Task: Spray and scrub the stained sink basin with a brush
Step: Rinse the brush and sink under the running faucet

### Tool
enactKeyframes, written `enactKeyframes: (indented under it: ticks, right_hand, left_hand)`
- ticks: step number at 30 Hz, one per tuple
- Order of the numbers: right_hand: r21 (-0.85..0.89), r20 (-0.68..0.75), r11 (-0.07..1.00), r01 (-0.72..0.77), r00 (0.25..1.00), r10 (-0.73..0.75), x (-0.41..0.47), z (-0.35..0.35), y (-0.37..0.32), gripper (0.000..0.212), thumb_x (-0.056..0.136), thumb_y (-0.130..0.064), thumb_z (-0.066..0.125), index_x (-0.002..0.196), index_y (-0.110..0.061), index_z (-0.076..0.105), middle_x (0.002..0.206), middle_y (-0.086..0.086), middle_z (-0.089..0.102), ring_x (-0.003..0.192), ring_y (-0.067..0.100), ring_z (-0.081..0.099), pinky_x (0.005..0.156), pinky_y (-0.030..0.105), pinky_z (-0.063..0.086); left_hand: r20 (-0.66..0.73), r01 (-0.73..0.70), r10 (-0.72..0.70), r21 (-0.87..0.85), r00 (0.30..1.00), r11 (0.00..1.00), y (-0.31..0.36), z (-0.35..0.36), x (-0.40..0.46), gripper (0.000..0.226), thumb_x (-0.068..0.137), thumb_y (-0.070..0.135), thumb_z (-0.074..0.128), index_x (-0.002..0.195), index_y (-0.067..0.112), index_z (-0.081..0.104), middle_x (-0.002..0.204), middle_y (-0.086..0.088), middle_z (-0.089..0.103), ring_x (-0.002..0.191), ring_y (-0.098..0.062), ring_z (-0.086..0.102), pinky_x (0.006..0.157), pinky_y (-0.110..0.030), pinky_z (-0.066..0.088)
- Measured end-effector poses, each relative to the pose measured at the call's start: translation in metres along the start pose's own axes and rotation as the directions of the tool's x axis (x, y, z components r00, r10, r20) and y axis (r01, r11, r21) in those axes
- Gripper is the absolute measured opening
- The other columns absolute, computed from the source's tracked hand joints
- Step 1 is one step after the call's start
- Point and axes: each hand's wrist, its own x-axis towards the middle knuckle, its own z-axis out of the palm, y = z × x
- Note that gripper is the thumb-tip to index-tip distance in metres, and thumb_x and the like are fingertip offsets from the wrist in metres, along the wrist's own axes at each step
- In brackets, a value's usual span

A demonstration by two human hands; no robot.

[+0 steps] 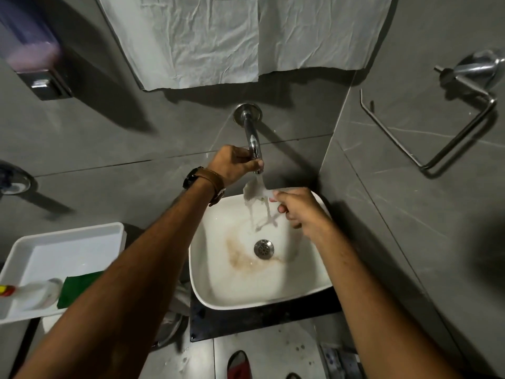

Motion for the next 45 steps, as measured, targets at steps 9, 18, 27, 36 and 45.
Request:
enactKeyframes:
  ticks: [9, 18, 27, 36, 45]
  right_hand:
    - [-0.491, -0.027, 0.866, -0.091, 0.996, 0.089, -0.01, 0.024, 0.083, 0.03, 0.089, -0.031, 0.07, 0.079, -0.003, 0.073, 0.08, 0.013, 0.075, 0.08, 0.031, 0.072, 0.066, 0.033, 0.05]
    - [-0.653, -0.045, 0.753, 0.075, 0.99, -0.137, -0.007, -0.017, -0.018, 0.028, 0.085, -0.036, 0.073, 0.079, -0.009, 0.067, 0.077, 0.01, 0.057, 0.075, 0.024, 0.056, 0.067, 0.03, 0.041]
    - [-0.636, 0.004, 0.759, 0.14, 0.984, -0.178, -0.02, -0.025, -0.067, 0.042, 0.087, -0.034, 0.074, 0.057, -0.008, 0.063, 0.054, 0.005, 0.056, 0.054, 0.023, 0.051, 0.061, 0.031, 0.04]
    - [-0.55, -0.021, 0.824, 0.136, 0.984, -0.176, -0.019, -0.03, -0.035, 0.037, 0.084, -0.034, 0.073, 0.061, -0.005, 0.065, 0.055, 0.006, 0.05, 0.05, 0.022, 0.044, 0.059, 0.034, 0.035]
    - [-0.817, -0.041, 0.574, 0.058, 0.987, -0.158, -0.029, -0.002, 0.092, 0.019, 0.092, -0.028, 0.067, 0.107, -0.024, 0.079, 0.112, 0.007, 0.078, 0.109, 0.033, 0.071, 0.083, 0.035, 0.056]
  left_hand:
    - [0.008, -0.011, 0.011, -0.002, 1.0, 1.0, -0.001, 0.001, 0.0, 0.019, 0.077, 0.043, 0.076, 0.087, 0.027, 0.076, 0.081, 0.012, 0.074, 0.085, -0.009, 0.067, 0.081, -0.032, 0.052]
    - [0.02, -0.013, 0.013, 0.021, 1.0, 1.0, 0.001, 0.002, 0.0, 0.018, 0.08, 0.041, 0.074, 0.087, 0.025, 0.075, 0.079, 0.01, 0.071, 0.077, -0.007, 0.063, 0.068, -0.024, 0.043]
    - [0.011, -0.002, 0.002, 0.047, 1.0, 0.999, 0.0, 0.005, -0.001, 0.028, 0.08, 0.045, 0.072, 0.098, 0.024, 0.075, 0.084, 0.018, 0.069, 0.081, 0.005, 0.06, 0.065, -0.014, 0.038]
    - [-0.096, 0.066, -0.063, 0.031, 0.993, 0.997, 0.002, 0.013, -0.001, 0.044, 0.065, 0.057, 0.079, 0.089, 0.021, 0.069, 0.077, 0.013, 0.067, 0.075, 0.0, 0.06, 0.06, -0.017, 0.039]
    - [-0.427, 0.211, -0.196, -0.015, 0.882, 0.977, 0.011, 0.047, -0.002, 0.048, 0.057, 0.059, 0.082, 0.072, 0.03, 0.047, 0.066, 0.009, 0.058, 0.058, -0.003, 0.054, 0.046, -0.017, 0.033]
